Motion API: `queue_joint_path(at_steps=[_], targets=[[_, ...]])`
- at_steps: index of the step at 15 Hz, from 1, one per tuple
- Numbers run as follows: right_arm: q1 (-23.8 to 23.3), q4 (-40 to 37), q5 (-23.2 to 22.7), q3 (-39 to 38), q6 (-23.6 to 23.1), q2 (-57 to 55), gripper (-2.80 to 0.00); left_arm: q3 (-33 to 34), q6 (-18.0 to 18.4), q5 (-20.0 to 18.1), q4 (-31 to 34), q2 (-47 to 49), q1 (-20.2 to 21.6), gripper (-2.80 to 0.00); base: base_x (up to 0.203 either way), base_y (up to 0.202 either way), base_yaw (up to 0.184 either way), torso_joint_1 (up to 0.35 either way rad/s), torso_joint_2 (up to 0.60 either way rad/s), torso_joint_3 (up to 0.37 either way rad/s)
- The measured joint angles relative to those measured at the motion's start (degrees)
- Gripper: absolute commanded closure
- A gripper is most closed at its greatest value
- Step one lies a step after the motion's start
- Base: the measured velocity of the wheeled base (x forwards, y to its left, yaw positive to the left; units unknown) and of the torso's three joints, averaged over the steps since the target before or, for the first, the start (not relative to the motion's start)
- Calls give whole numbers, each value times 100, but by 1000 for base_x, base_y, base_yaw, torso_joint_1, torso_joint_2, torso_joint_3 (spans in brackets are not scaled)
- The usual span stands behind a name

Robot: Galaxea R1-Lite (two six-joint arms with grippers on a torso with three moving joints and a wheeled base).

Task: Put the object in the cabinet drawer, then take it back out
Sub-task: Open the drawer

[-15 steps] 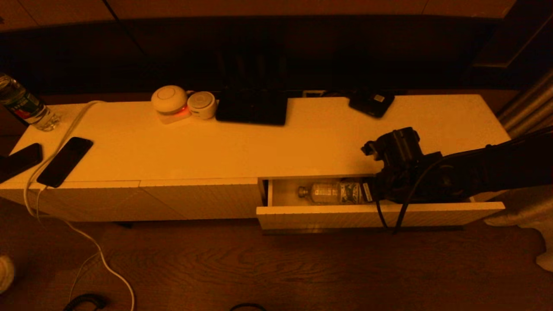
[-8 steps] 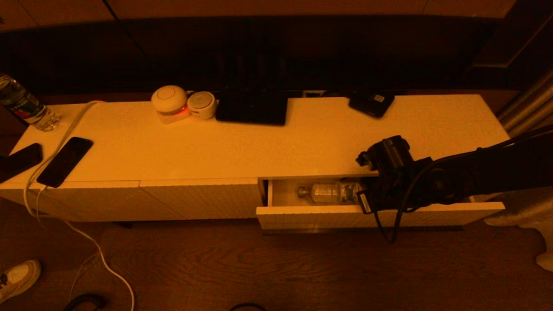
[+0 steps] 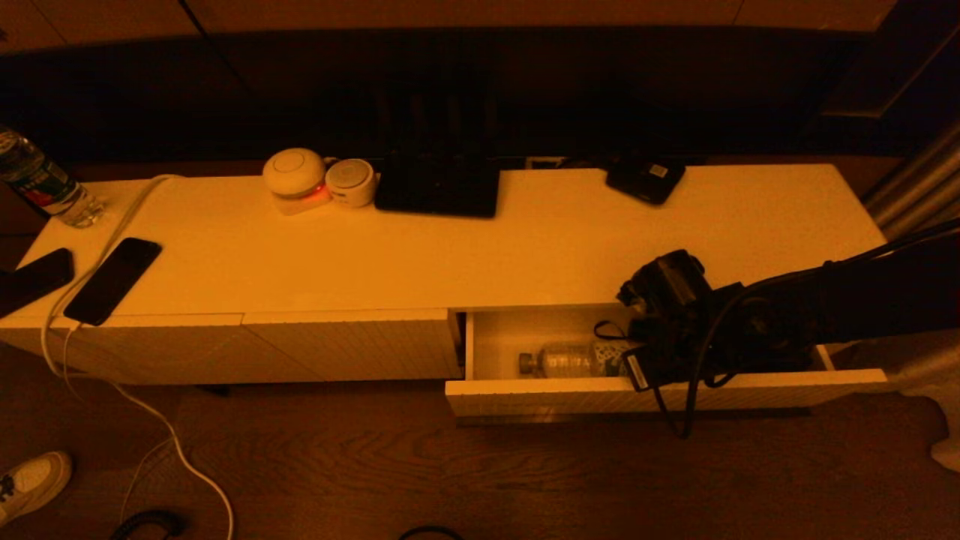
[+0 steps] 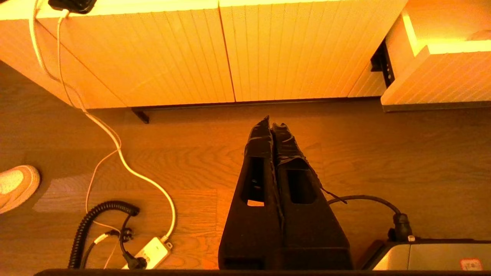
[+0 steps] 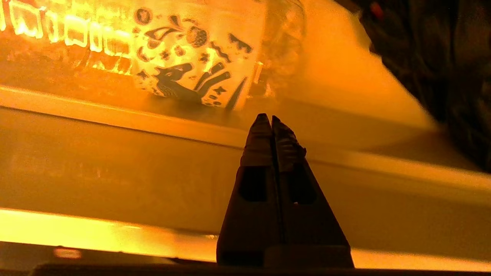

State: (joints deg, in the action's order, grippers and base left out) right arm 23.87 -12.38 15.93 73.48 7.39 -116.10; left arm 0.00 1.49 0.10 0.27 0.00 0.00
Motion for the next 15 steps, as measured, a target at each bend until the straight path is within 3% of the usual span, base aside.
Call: queue_joint_path(at_steps=[6, 15], targets=[[41, -405, -30, -311, 158, 108, 0, 0, 0, -2, 0, 0, 0, 0, 0, 0, 0, 0, 0, 0], [328, -494, -155, -776, 807, 221, 0, 0, 0, -4, 0, 0, 0, 0, 0, 0, 0, 0, 0, 0]])
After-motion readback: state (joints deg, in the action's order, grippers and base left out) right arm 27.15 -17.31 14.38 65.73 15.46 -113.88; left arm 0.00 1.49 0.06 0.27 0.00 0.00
